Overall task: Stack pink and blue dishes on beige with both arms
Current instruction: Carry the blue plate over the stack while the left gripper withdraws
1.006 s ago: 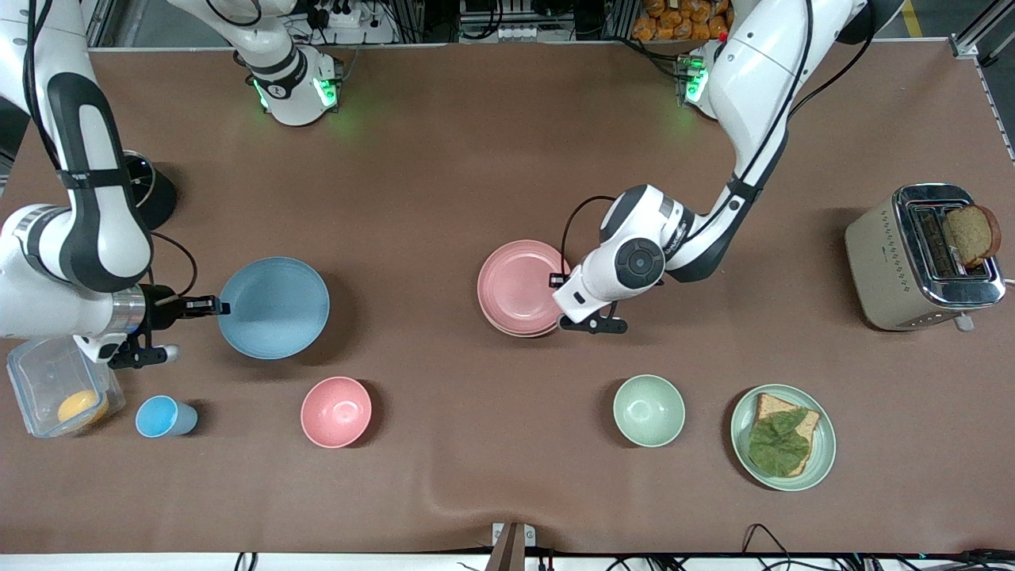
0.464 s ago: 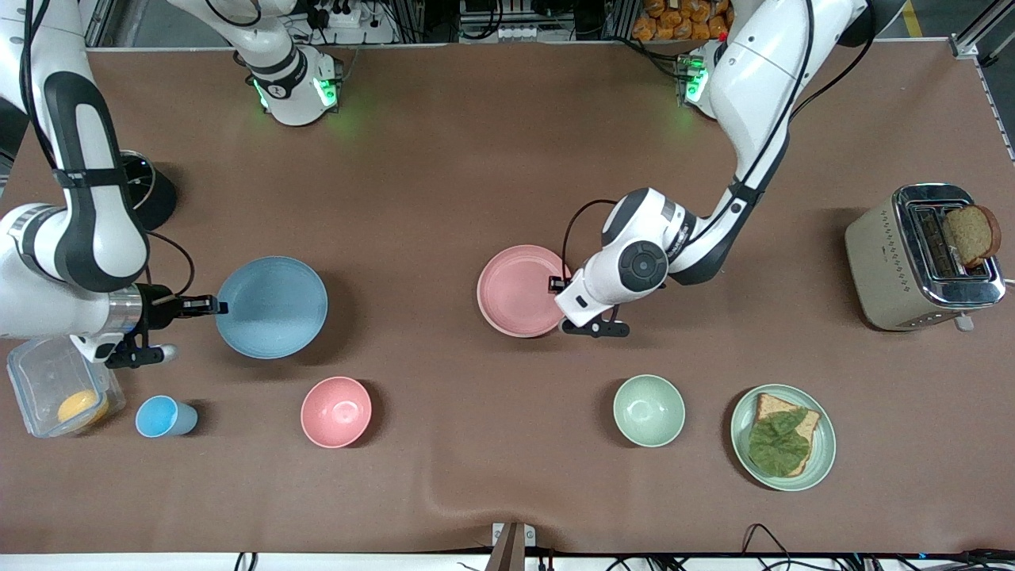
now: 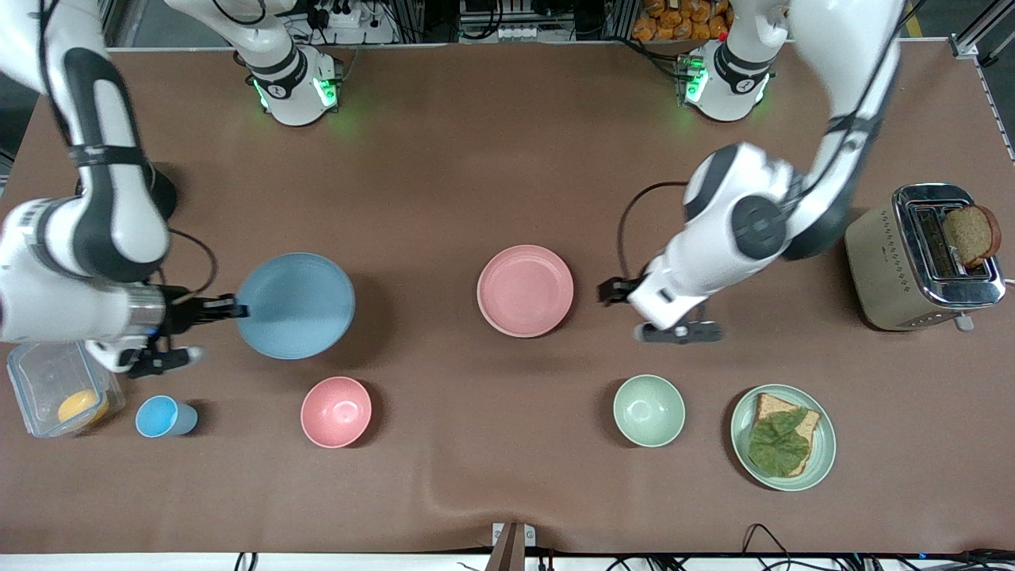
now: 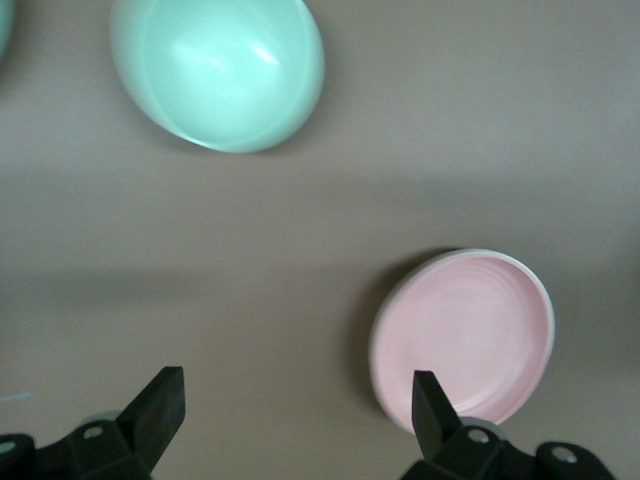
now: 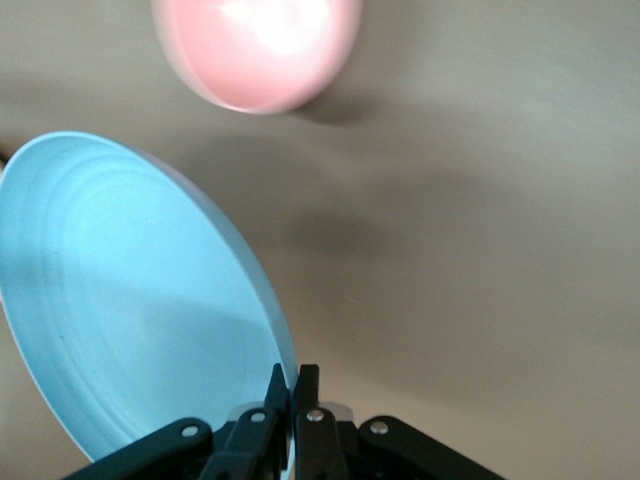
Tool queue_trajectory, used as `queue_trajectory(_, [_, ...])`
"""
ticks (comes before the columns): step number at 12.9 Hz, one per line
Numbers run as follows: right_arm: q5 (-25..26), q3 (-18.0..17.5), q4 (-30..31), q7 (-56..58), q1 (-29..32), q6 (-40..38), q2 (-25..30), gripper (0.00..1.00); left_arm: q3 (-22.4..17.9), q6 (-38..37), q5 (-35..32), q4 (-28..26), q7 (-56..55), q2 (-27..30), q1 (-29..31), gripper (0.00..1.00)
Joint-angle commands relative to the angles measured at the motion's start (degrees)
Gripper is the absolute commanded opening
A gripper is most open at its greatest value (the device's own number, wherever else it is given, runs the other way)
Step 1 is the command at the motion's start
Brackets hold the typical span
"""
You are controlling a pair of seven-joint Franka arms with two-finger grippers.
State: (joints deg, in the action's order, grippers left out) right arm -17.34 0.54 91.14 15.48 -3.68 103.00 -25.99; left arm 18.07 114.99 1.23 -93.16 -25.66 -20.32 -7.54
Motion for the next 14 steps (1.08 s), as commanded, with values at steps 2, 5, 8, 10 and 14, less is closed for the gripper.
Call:
queue_trajectory(2, [-3.48, 0.43, -0.26, -7.38, -13.69, 6.40, -2.38, 0.00, -0.14, -6.17, -8.86, -1.07, 0.43, 11.42, 4.36, 1.00])
queue_trajectory(5, [-11.99, 0.43, -0.26, -8.89, -20.73, 17.38, -8.53, 0.00, -0.14, -14.50, -8.79, 5.68, 1.13, 12.41, 7.27, 1.00])
queue_trajectory(8, [-14.63, 0.43, -0.43, -9.42, -25.23, 24.16, -12.49, 0.00, -0.14, -19.10, -9.14, 8.26, 1.13, 12.76, 7.62, 1.00])
queue_trajectory(10, [-17.98, 0.43, -0.43, -9.16, -27.60, 25.93, -13.90, 0.00, -0.22, -19.89, -8.18, 8.17, 1.31, 13.73, 8.59, 1.00])
queue_trajectory(14, [-18.16, 0.43, -0.35, -9.33, -31.56, 29.10, -15.22, 0.00, -0.14, -20.60, -7.65, 8.26, 1.49, 14.43, 8.77, 1.00])
